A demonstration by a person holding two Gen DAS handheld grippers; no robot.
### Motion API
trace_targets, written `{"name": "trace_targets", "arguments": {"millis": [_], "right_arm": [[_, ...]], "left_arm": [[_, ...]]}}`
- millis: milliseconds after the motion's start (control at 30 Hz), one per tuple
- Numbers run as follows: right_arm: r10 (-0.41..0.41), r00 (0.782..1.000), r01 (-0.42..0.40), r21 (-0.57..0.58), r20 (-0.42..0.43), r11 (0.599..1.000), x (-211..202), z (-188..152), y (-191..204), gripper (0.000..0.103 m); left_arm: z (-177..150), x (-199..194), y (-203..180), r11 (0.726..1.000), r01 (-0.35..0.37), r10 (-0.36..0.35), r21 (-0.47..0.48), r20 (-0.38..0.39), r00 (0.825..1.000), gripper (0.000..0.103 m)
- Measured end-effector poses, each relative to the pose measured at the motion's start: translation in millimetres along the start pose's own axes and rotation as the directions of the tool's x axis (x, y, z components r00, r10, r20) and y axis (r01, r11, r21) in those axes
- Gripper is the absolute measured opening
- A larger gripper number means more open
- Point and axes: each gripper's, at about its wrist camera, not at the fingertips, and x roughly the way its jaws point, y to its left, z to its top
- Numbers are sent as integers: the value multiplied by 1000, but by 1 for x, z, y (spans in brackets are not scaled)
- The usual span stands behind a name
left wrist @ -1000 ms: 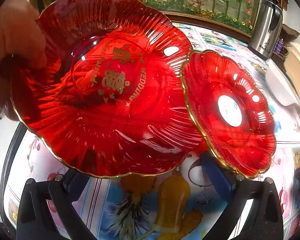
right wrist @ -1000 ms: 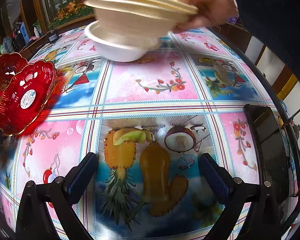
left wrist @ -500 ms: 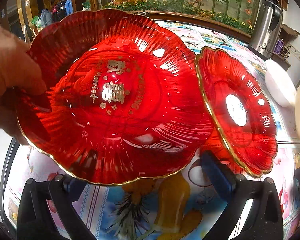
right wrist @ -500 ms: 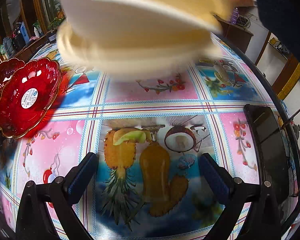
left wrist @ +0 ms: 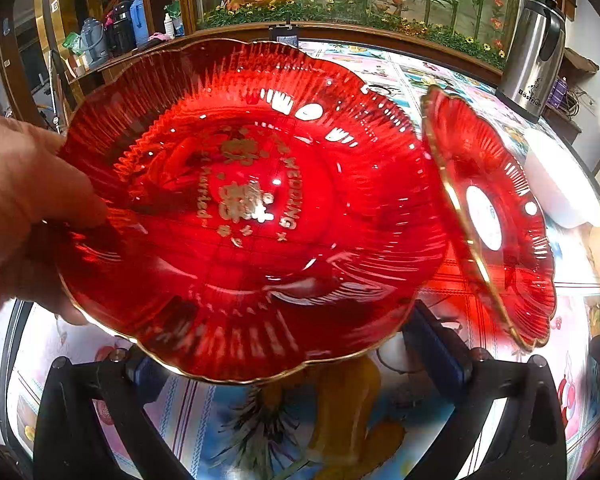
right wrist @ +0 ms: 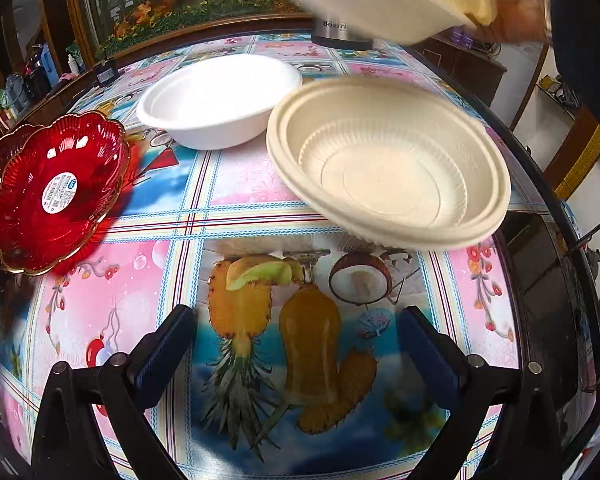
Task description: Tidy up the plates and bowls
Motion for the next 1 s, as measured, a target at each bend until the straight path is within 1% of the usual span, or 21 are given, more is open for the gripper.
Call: {"name": "trace_targets", "arguments": {"millis": [1000], "right_arm": [[1,1000,-1,-1,0,1000,0,0,1,102]], "left_arm": [[-2,2,-2,1000,4,-4,-4,-1,1000,103]]}}
